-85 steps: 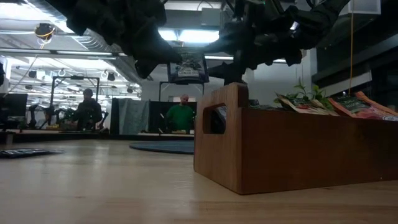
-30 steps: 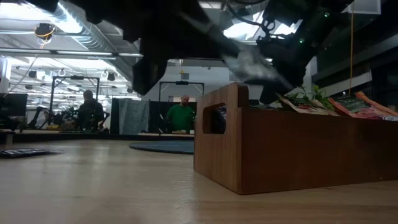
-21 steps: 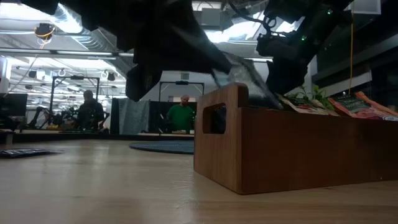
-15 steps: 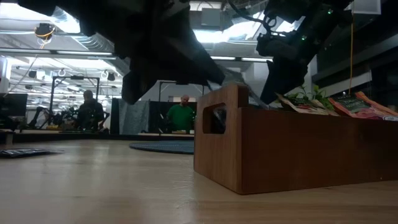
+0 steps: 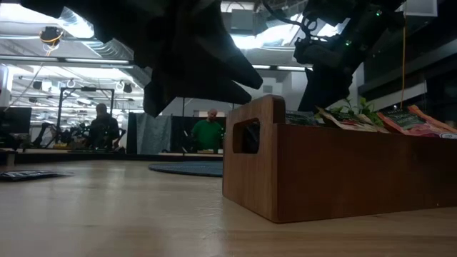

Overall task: Pick & Place Tea
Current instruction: Put the purple tea bag into the left section of the wooden organizer

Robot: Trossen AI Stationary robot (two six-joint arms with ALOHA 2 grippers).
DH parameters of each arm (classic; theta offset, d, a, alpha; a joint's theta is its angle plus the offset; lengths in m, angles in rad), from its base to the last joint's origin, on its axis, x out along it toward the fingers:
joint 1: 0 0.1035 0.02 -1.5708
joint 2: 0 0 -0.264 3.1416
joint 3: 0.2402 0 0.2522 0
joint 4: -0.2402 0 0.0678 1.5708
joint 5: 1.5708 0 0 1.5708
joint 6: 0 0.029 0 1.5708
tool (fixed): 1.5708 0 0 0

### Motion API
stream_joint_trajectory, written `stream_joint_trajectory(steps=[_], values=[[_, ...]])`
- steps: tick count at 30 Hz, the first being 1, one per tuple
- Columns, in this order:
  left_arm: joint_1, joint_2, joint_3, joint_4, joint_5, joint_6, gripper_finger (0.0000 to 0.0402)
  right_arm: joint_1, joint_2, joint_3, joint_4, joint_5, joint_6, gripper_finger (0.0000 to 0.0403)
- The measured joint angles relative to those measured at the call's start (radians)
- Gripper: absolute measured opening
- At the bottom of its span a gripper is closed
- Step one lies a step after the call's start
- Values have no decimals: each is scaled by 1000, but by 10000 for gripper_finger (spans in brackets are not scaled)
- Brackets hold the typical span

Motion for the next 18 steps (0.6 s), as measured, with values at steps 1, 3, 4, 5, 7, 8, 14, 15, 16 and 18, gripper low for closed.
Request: stream_joint_trajectory(steps=[1,3,4,5,7,8,14,15,16,18], values=[[0,0,0,-1,0,6,96,0,0,0,0,0,3,162],[0,0,0,-2,8,44,103,0,0,0,2,0,4,162],[2,-4,0,-8,17,68,105,0,0,0,6,0,4,162],[5,-9,0,-21,29,87,106,0,0,-1,9,0,7,162],[16,-34,0,-68,62,100,107,0,0,-1,15,-2,11,162],[25,-50,0,-107,77,100,106,0,0,-1,18,-9,11,162],[54,-202,0,-494,70,82,95,7,0,-1,32,-53,8,162],[51,-229,0,-551,57,78,93,12,0,-1,34,-53,9,162],[46,-253,0,-606,50,76,91,18,0,-1,37,-53,13,162],[29,-298,0,-718,35,73,87,33,0,-1,52,-53,30,162]])
